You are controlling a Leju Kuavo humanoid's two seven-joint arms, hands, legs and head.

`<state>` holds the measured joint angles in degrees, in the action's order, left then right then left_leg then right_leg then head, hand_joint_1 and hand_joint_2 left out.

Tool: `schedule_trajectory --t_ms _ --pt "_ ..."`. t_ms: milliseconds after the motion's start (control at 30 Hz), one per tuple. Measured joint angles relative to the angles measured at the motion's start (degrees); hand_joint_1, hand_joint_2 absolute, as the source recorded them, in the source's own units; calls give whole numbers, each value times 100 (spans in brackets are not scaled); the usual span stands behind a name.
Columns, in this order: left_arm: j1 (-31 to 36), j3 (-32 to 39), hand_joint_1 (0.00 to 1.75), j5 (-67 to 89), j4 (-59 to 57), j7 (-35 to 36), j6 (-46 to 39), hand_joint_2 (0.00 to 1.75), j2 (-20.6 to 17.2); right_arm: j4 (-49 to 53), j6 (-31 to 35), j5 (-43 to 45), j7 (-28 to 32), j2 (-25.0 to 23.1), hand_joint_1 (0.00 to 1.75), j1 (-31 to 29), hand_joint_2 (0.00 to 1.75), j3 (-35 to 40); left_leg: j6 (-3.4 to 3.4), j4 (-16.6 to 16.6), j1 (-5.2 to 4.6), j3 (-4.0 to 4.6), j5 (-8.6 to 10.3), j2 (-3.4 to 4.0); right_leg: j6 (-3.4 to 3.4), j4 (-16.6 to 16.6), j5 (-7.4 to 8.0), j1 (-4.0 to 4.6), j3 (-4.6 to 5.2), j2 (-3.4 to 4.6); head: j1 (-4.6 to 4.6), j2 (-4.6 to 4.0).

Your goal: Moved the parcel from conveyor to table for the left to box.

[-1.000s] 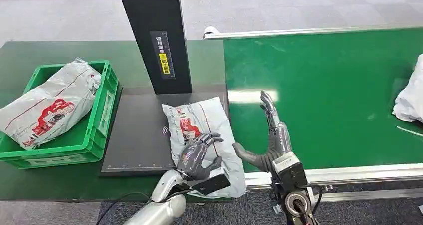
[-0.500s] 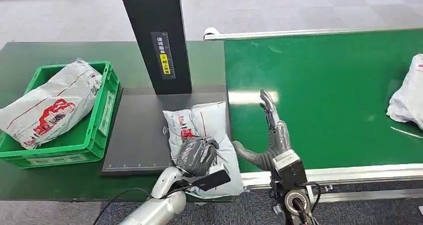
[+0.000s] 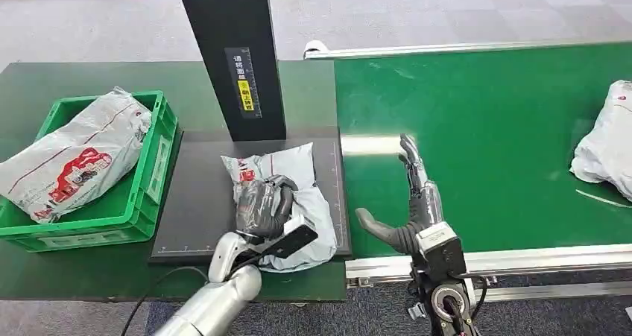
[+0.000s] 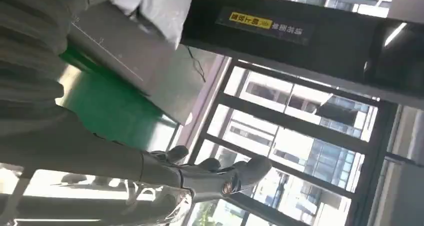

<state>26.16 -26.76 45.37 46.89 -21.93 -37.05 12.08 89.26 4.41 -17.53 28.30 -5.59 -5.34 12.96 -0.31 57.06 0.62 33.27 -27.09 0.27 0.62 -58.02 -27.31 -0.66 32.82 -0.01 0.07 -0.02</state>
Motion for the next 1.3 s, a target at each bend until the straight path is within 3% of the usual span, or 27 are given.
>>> schedule_trajectory --t_ms 500,933,1300 --pt "6 1021 175 658 2375 59 -83 175 -393 214 273 -61 35 -2 0 334 175 -241 0 0 0 11 1 -2 0 0 0 0 10 0 0 0" --pt "341 1939 175 1233 2736 20 -83 175 -441 234 372 -29 92 22 0 429 175 -319 -1 0 0 11 1 -2 0 0 0 0 11 0 0 0" --pt "487 2270 175 1537 2705 215 -83 175 -441 269 387 -29 92 37 0 446 175 -322 -1 0 0 12 1 -1 0 0 0 0 13 0 2 0"
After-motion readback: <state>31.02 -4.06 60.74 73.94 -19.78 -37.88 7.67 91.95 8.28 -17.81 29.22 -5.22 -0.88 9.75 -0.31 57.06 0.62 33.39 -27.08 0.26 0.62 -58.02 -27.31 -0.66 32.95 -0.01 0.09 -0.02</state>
